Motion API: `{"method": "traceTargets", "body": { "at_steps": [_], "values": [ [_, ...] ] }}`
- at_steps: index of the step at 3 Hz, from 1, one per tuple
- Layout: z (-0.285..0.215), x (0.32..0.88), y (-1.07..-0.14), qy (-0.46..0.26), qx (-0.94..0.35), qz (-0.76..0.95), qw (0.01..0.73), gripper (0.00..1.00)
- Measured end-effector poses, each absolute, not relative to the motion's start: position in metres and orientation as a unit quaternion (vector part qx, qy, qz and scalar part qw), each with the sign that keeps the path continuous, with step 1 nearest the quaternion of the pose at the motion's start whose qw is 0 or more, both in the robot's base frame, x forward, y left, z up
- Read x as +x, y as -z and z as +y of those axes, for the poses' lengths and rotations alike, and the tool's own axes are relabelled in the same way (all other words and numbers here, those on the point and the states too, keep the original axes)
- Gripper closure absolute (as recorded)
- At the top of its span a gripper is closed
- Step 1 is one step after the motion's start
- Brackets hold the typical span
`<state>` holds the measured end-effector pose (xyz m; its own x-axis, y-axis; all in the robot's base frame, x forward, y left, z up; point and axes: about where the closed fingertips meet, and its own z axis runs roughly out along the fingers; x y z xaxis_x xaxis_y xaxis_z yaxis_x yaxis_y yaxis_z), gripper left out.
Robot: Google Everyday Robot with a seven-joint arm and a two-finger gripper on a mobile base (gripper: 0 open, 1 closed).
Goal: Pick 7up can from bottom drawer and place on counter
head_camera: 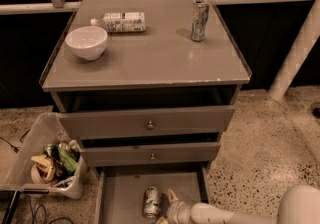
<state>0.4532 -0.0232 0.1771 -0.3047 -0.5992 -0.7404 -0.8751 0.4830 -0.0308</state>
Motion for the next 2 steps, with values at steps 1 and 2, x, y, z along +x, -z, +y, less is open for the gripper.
{"method": "traceTargets", "body": {
  "at_steps": [1,2],
  "values": [
    [-0.0223,0.4599,-0.1653,-0.212,-0.371,0.828,0.363,0.0],
    [-0.0133,0.4635,-0.1681,-0.224,-0.316,0.844,0.371,0.0]
  ]
}}
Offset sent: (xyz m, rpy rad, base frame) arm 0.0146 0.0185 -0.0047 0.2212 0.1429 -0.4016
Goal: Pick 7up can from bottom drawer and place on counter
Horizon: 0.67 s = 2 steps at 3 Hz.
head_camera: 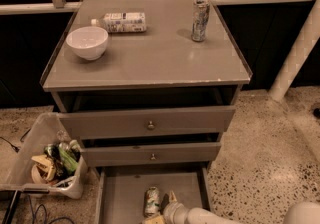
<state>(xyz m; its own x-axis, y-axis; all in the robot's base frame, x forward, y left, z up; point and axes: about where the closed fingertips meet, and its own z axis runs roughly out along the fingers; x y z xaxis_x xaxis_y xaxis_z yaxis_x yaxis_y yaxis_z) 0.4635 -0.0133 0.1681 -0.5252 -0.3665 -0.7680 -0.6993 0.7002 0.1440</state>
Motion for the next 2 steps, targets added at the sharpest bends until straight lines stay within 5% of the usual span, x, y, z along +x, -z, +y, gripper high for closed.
{"method": "traceTargets", "body": {
  "at_steps": [2],
  "values": [
    [0.0015,0.4571,-0.1696,-0.226,-0.295,0.849,0.375,0.0]
  ]
}}
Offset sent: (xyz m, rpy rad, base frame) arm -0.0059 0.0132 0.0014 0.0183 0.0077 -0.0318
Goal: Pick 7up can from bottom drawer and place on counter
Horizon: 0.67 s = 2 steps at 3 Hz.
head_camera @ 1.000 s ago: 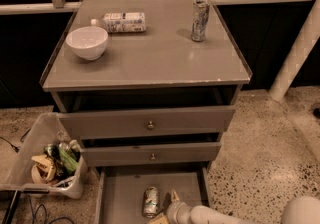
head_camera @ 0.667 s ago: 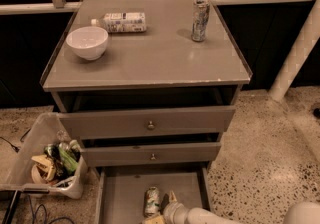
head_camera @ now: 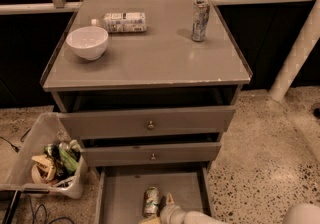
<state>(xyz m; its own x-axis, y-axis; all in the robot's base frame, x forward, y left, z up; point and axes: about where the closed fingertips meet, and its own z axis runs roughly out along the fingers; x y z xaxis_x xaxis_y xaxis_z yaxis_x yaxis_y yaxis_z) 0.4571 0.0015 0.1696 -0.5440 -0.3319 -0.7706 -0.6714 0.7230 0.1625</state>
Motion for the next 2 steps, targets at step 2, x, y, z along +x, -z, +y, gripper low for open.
{"method": "traceTargets", "body": {
  "at_steps": [2],
  "values": [
    [0.04,0.467,-0.157,-0.22,-0.311,0.839,0.389,0.0]
  ]
}}
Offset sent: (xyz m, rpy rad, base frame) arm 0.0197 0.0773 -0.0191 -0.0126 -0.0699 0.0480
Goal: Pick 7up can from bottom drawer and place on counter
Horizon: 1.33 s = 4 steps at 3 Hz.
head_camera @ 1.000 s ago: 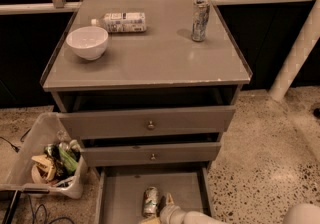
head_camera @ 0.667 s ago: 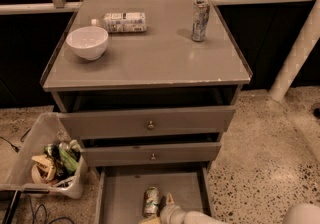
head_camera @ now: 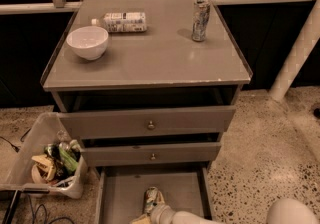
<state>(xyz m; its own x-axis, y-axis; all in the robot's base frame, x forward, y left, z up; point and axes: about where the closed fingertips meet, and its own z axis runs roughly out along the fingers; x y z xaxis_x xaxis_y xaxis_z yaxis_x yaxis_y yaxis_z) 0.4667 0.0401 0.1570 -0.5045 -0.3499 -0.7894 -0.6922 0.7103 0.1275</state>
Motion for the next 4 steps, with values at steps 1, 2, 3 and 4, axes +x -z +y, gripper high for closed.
{"method": "traceTargets", "body": {
  "at_steps": [1,2,3,4],
  "values": [
    [0.062,0.476,-0.15,-0.214,-0.311,0.838,0.395,0.0],
    [0.074,0.486,-0.143,-0.194,-0.306,0.836,0.411,0.0],
    [0.061,0.494,-0.132,-0.178,-0.304,0.841,0.411,0.0],
    [0.056,0.498,-0.128,-0.172,-0.303,0.842,0.411,0.0]
  ]
}}
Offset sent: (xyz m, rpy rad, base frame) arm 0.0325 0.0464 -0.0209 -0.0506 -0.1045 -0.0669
